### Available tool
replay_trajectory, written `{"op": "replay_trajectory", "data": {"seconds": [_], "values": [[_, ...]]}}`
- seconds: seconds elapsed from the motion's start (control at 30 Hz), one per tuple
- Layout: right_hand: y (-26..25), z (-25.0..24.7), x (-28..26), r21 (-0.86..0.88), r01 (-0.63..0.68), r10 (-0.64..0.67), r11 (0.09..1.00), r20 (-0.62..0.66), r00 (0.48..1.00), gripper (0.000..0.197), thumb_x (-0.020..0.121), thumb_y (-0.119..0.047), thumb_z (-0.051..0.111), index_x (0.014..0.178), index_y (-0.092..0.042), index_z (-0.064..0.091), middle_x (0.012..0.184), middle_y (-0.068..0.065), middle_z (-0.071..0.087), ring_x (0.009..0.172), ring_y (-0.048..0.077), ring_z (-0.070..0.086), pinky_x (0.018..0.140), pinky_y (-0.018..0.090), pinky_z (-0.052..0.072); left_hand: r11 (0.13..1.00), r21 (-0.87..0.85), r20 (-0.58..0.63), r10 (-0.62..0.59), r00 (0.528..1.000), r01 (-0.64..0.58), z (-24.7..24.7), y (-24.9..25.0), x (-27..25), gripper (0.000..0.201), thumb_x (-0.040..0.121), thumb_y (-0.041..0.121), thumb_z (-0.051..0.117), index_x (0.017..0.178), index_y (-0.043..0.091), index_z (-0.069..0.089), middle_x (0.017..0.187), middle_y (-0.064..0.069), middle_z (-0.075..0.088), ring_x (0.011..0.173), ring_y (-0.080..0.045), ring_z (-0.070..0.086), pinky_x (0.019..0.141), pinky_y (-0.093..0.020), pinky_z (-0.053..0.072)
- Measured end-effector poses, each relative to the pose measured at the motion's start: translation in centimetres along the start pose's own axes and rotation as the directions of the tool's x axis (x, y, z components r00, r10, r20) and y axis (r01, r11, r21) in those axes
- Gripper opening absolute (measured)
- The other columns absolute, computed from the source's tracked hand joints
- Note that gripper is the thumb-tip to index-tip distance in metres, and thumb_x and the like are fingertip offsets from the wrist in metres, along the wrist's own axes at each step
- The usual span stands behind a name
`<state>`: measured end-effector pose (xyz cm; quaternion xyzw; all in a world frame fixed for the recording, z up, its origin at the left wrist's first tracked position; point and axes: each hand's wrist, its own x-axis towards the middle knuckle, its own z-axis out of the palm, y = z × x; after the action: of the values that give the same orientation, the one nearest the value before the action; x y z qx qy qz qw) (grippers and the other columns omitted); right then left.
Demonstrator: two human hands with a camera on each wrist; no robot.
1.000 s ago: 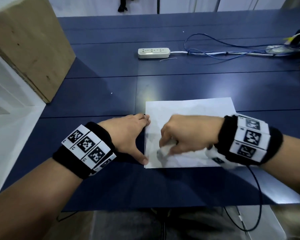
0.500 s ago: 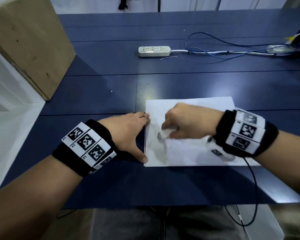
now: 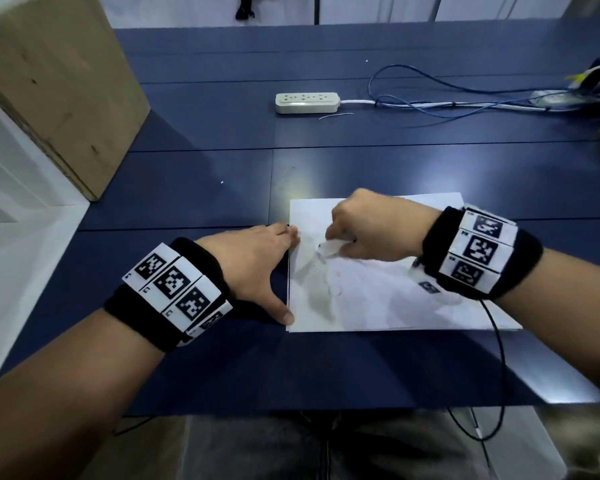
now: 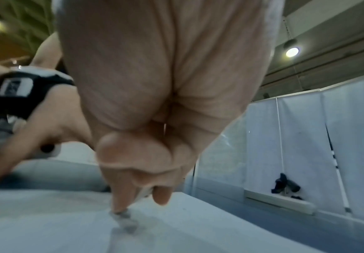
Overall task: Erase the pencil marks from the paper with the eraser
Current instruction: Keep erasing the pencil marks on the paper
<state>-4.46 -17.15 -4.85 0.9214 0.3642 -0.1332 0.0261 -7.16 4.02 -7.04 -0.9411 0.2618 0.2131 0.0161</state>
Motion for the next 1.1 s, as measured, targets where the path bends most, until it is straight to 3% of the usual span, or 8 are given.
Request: {"op": "replay_trajectory", "data": {"seconds": [0.07,0.2,0.33,0.47,0.7,0.9,1.0,1.1], "values": [[-0.1,0.3,-0.4,-0.042,0.016,-0.017,0.999,-0.018,1.000,0.022,0.087,-0.030,0.056,0.084,-0.012,0.068,0.082,0.007,0.065,0.081,0.030,0.059,0.069,0.039,0.050,1.000,0.002,0.000,-0.004,1.000,0.004,0.0,0.0,0.0,0.137,0.049,0.077,0.077,0.154,0.014,0.016,0.157,0.010,0.017,0.141,-0.012,0.029,0.115,-0.032,0.031],[-3.3,0.8,-3.5,0.093,0.287,-0.295,0.953,0.085,0.952,0.024,0.081,-0.021,0.063,0.103,-0.019,0.073,0.090,0.003,0.065,0.077,0.021,0.056,0.071,0.031,0.046,1.000,0.000,0.010,0.004,1.000,-0.004,0.1,-0.2,0.2,0.136,0.048,0.079,0.075,0.154,0.015,0.019,0.159,0.008,0.014,0.144,-0.012,0.024,0.117,-0.033,0.029],[-2.3,0.7,-1.6,0.023,0.207,-0.208,0.978,0.081,0.975,0.027,0.082,-0.024,0.064,0.107,-0.021,0.072,0.094,0.002,0.070,0.086,0.023,0.060,0.075,0.025,0.045,1.000,0.008,0.009,0.001,1.000,-0.002,0.1,-0.1,0.2,0.135,0.048,0.078,0.075,0.154,0.015,0.019,0.159,0.009,0.015,0.143,-0.011,0.025,0.116,-0.033,0.030],[0.0,0.2,0.4,-0.021,-0.011,0.011,1.000,-0.007,1.000,0.022,0.087,-0.033,0.057,0.082,-0.014,0.068,0.079,0.008,0.065,0.078,0.031,0.055,0.068,0.044,0.053,1.000,-0.003,0.013,-0.004,1.000,0.004,-0.1,0.0,0.0,0.136,0.049,0.076,0.077,0.154,0.014,0.017,0.158,0.009,0.017,0.142,-0.012,0.027,0.116,-0.031,0.030],[-3.4,0.8,-3.5,0.091,0.252,-0.264,0.963,0.144,0.954,0.023,0.085,-0.025,0.062,0.105,-0.020,0.071,0.093,0.001,0.065,0.076,0.017,0.052,0.067,0.024,0.039,1.000,-0.002,0.022,-0.005,1.000,0.005,0.0,-0.1,0.2,0.135,0.049,0.078,0.076,0.154,0.016,0.017,0.160,0.010,0.012,0.144,-0.011,0.022,0.117,-0.032,0.027],[0.8,0.3,-0.4,0.022,-0.012,0.013,1.000,-0.041,0.999,0.025,0.087,-0.037,0.053,0.078,-0.017,0.066,0.076,0.006,0.063,0.075,0.030,0.056,0.066,0.042,0.054,1.000,0.008,0.023,-0.015,1.000,0.015,0.1,-0.1,0.2,0.139,0.047,0.081,0.073,0.154,0.014,0.016,0.156,0.008,0.018,0.142,-0.014,0.026,0.115,-0.035,0.031],[-0.9,0.7,-2.2,0.025,0.127,-0.126,0.992,-0.037,0.991,0.013,0.080,-0.023,0.060,0.084,-0.014,0.069,0.081,0.006,0.064,0.076,0.027,0.056,0.067,0.030,0.043,1.000,0.011,0.029,-0.012,1.000,0.011,0.1,-0.1,0.2,0.137,0.049,0.079,0.074,0.155,0.016,0.014,0.159,0.009,0.013,0.144,-0.013,0.022,0.117,-0.035,0.029],[-2.9,0.8,-4.0,0.137,0.262,-0.278,0.955,0.120,0.953,0.027,0.081,-0.024,0.063,0.106,-0.020,0.073,0.092,0.000,0.066,0.078,0.017,0.055,0.071,0.024,0.042,1.000,0.015,0.042,-0.007,0.999,0.007,0.1,-0.1,0.2,0.136,0.051,0.079,0.074,0.155,0.016,0.014,0.160,0.009,0.011,0.144,-0.012,0.020,0.118,-0.033,0.027]]}}
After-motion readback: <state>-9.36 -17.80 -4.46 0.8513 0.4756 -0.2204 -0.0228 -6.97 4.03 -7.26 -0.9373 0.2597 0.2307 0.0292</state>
